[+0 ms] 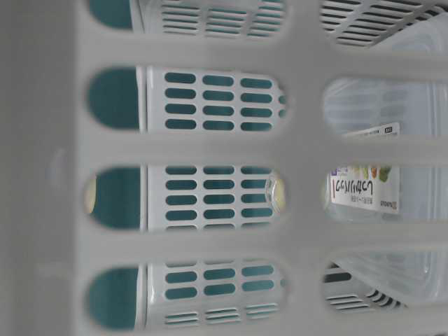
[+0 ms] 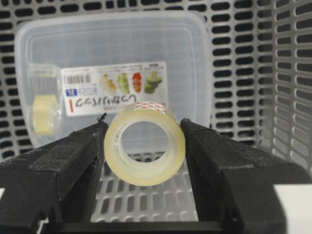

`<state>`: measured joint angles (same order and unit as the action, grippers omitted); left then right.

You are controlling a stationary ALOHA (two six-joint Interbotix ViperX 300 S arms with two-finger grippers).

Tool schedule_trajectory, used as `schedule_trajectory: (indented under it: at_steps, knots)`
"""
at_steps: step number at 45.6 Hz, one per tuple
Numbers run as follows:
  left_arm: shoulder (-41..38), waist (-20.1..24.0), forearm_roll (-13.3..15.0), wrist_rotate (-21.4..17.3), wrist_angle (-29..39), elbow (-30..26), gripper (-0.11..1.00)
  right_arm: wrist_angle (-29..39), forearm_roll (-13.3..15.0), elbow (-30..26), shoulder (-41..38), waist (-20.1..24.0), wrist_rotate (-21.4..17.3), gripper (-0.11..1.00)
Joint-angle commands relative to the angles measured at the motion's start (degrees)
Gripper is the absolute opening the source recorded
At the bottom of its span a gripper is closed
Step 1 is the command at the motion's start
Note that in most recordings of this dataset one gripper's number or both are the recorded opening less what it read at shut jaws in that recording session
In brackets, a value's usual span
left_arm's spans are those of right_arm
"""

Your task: Pick up the cellophane tape from the shopping basket with the left arm.

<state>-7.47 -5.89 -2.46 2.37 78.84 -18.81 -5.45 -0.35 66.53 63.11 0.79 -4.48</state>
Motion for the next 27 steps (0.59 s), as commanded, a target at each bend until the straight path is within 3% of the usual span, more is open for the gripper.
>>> schedule_trajectory:
  at_steps: [1, 27]
  knots:
    - [0.79, -0.18, -0.09, 0.00, -0.18, -1.58, 0.50, -0.53, -0.18, -0.44, -0.35, 0.09, -0.09, 0.63]
    - [0.35, -0.18, -0.18, -0.18, -0.09, -2.02, 0.50, -0.53, -0.18, -0.35, -0.35, 0.09, -0.18, 0.63]
